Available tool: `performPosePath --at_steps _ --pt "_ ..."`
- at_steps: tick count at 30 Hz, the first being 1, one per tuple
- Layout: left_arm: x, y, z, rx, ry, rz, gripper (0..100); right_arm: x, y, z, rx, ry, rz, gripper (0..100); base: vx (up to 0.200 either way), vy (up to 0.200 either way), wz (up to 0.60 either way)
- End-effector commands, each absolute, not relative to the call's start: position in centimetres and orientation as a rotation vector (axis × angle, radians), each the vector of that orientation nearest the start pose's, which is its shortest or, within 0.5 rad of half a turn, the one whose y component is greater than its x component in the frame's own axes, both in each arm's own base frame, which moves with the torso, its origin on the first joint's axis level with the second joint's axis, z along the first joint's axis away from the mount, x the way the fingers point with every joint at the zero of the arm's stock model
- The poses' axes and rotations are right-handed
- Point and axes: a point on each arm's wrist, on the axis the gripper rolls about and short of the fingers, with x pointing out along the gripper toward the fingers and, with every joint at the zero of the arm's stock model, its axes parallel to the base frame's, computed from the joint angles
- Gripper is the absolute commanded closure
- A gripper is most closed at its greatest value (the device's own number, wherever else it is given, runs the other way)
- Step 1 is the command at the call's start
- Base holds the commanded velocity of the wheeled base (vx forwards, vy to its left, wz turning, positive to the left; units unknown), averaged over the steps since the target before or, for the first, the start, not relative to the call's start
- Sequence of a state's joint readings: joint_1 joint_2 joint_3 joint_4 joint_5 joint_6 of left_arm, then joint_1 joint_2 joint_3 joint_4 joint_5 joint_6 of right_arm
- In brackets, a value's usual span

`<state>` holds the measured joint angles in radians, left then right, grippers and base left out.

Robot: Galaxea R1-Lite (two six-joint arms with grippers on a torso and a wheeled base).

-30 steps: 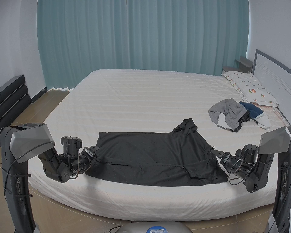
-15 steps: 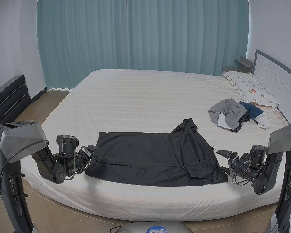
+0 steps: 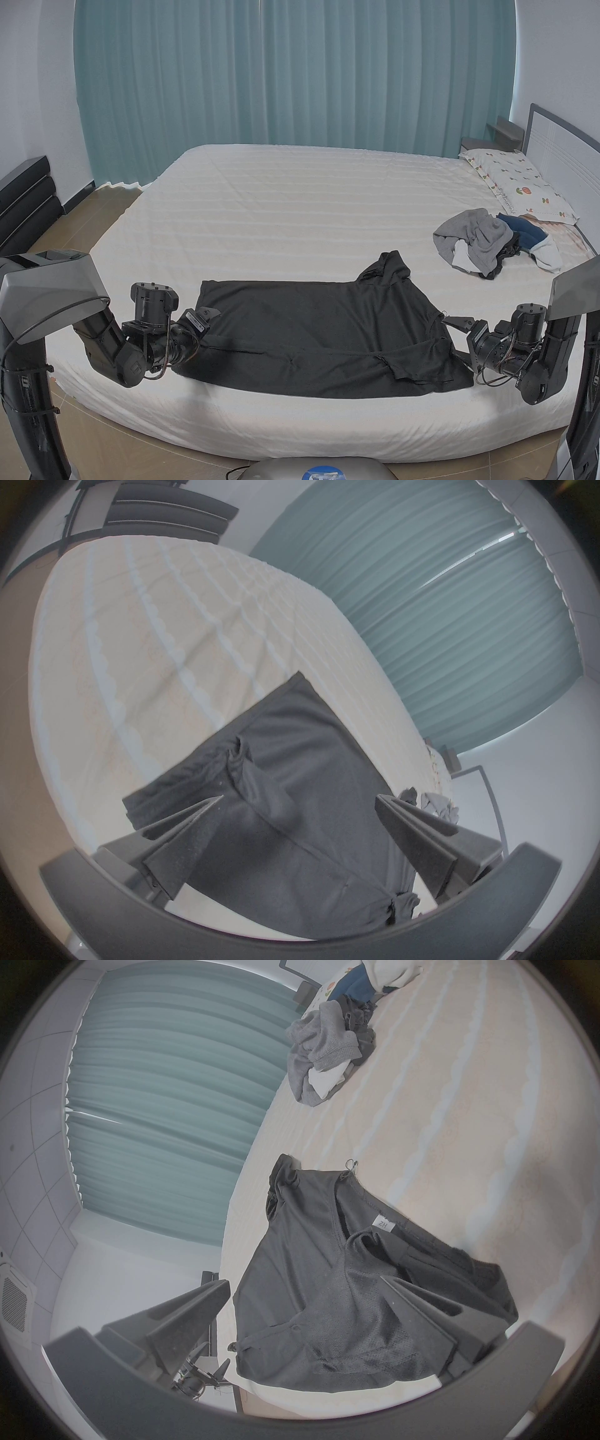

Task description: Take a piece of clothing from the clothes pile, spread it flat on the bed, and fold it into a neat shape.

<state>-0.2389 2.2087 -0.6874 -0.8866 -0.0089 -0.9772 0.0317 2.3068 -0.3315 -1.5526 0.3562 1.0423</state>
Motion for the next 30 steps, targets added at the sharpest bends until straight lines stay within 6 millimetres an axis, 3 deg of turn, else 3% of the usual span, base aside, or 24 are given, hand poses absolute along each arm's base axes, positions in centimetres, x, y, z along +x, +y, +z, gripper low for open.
performPosePath --at_steps 1,9,18,30 --pt "33.2 -9.8 0.7 -0.796 0.769 0.060 0 29.4 2.1 -1.2 1.079 0.593 0.139 0 0.000 0.000 0.00" --pt "35.0 -10.8 -0.8 -0.773 0.770 0.070 0 29.3 2.2 -1.4 1.075 0.597 0.139 0 0.000 0.000 0.00" --pt "35.8 -10.5 -1.2 -0.768 0.784 0.099 0 29.3 2.3 -1.4 1.078 0.603 0.137 0 0.000 0.000 0.00" --pt "41.1 -8.4 -0.7 -0.788 0.707 0.209 0 29.1 2.4 -1.7 1.074 0.619 0.134 0 0.000 0.000 0.00"
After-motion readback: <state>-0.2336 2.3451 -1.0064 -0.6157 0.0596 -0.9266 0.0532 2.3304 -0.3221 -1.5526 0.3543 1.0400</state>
